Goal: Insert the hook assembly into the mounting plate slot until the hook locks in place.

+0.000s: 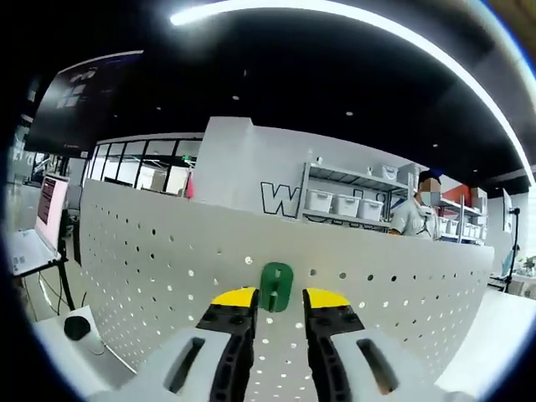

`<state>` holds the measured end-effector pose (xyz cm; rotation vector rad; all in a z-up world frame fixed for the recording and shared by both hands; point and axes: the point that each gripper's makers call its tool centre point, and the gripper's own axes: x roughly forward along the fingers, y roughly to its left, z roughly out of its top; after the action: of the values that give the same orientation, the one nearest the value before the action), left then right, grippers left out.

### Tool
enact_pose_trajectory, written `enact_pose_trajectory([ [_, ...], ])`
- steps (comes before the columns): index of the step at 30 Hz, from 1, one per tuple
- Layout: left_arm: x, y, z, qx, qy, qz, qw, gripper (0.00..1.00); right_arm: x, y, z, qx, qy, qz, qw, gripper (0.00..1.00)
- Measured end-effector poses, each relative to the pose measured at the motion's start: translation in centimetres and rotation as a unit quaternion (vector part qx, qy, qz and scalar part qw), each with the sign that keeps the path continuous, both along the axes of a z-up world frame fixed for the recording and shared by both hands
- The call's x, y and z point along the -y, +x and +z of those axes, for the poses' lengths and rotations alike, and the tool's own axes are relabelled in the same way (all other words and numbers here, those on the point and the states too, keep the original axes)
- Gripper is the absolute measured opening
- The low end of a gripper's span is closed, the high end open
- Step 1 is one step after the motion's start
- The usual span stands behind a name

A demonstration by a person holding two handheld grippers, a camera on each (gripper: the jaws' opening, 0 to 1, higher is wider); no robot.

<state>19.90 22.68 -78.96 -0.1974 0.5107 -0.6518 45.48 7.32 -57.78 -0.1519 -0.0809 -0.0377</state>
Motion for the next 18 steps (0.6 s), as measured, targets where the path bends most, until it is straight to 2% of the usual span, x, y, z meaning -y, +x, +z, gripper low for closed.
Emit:
enact_pose_trajectory([
  [3,0.0,0.0,-0.1,-0.001,0.002,0.0,1.0,0.93,-0.1,-0.2,0.9,0.009,0.008,0.009,0.9999,0.18],
  [6,0.2,-0.1,-0.1,0.0,0.004,-0.001,1.0,0.93,-0.5,-0.8,2.3,0.026,0.02,0.037,0.9988,0.19],
  [9,0.3,-0.2,-0.2,-0.001,0.006,-0.004,1.0,0.93,0.4,-1.7,3.1,0.032,0.033,0.047,0.9978,0.19],
  [12,0.4,-0.3,-0.2,-0.002,0.008,-0.006,0.9999,0.93,1.3,-2.4,2.8,0.019,0.034,0.059,0.9975,0.19],
  [13,0.4,-0.3,-0.3,-0.002,0.01,-0.007,0.9999,0.93,1.8,-2.8,2.3,0.007,0.026,0.061,0.9978,0.19],
  [18,0.7,-0.4,-0.2,0.001,0.016,-0.008,0.9998,0.93,3.7,-4.7,0.7,-0.015,0.028,0.07,0.997,0.19],
])
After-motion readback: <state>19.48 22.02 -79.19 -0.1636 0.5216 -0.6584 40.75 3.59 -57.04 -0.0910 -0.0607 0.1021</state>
